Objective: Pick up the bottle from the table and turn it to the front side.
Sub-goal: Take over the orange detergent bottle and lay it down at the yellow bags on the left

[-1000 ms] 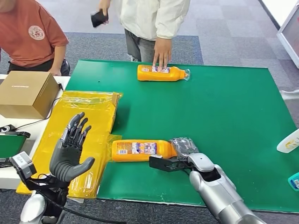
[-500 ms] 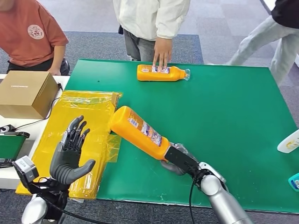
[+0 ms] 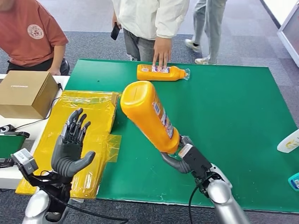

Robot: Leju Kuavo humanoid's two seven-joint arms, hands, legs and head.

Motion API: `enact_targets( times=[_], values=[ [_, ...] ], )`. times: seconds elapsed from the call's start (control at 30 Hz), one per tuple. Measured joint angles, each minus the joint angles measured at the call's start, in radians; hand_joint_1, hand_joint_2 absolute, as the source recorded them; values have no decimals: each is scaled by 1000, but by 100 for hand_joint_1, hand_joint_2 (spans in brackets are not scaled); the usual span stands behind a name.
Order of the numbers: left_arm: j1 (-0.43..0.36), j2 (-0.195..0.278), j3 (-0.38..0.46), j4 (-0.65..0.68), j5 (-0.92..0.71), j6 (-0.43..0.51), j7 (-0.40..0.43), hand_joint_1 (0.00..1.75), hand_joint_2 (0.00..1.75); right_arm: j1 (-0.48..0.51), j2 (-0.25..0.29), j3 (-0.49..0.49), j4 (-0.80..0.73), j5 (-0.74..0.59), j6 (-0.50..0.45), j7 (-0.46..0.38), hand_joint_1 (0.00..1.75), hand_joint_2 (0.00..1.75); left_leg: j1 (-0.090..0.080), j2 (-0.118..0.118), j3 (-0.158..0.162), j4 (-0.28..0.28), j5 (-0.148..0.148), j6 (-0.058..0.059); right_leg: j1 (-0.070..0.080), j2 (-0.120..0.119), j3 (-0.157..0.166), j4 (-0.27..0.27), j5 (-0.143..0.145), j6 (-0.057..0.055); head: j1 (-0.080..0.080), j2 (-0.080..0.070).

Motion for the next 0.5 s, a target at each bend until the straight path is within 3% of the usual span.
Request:
enact_targets(
  times=[0.5],
  values=[
    [-173, -5, -225, 104, 154, -99, 94, 0, 175, -49, 29, 170, 35, 109, -35, -19, 175, 175, 0, 0, -1, 0, 0, 0, 0, 0, -1, 0, 0, 0, 0, 0]
  ],
)
